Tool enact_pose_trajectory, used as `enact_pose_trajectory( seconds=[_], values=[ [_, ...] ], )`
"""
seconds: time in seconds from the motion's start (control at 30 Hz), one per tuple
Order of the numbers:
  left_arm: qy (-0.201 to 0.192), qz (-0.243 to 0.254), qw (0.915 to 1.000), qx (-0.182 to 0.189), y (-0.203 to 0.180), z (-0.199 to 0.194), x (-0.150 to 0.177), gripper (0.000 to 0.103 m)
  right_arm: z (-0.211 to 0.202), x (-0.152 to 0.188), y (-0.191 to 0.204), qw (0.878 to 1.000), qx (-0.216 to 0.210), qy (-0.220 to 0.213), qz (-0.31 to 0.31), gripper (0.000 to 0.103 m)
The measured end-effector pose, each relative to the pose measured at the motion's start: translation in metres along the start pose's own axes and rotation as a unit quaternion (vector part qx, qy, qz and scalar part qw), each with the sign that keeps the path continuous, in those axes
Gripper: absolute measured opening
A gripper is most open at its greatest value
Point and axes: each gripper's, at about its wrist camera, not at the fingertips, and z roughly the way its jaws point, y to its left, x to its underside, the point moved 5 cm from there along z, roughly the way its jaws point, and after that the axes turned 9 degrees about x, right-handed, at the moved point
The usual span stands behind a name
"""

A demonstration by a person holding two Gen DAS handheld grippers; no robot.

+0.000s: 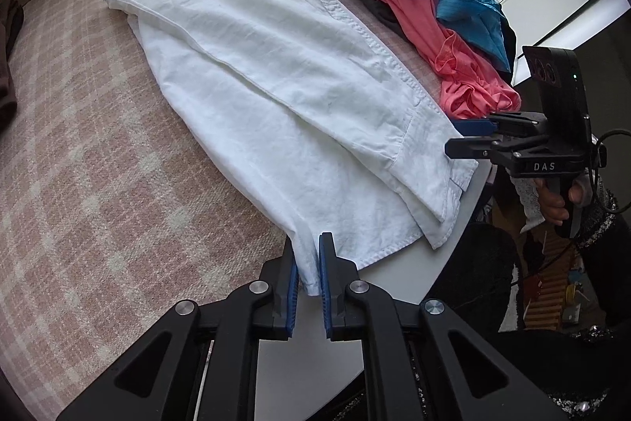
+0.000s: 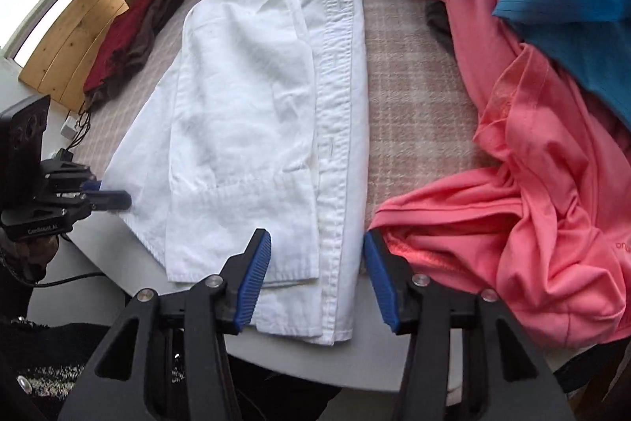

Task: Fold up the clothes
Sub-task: 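Grasp the white shirt hem with the left tool and fold it toward the collar, then release the folded hem with the left tool and withdraw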

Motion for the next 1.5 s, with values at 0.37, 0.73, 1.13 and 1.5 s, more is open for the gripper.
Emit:
enact_pose_trajectory(
  seconds=[0.37,0.73,1.13,1.5],
  values=[
    [-0.038,-0.005,0.9974,0.062,-0.007,-0.027,-0.018,0.004,0.014,-0.004,0.004,0.990,-0.121,0.032,0.064,0.010],
    [-0.129,-0.035,0.9881,0.076,0.056,-0.088,-0.114,0.004,-0.058,-0.108,-0.013,0.951,-0.245,-0.066,0.179,0.009],
    [-0.087,-0.111,0.9887,0.052,0.145,-0.039,-0.165,0.007,0.030,-0.208,-0.048,0.949,-0.186,0.038,0.252,0.013],
    [-0.144,-0.110,0.9836,0.001,0.159,-0.084,-0.170,0.044,-0.032,-0.215,-0.052,0.965,-0.139,-0.061,0.212,0.047]
  ],
)
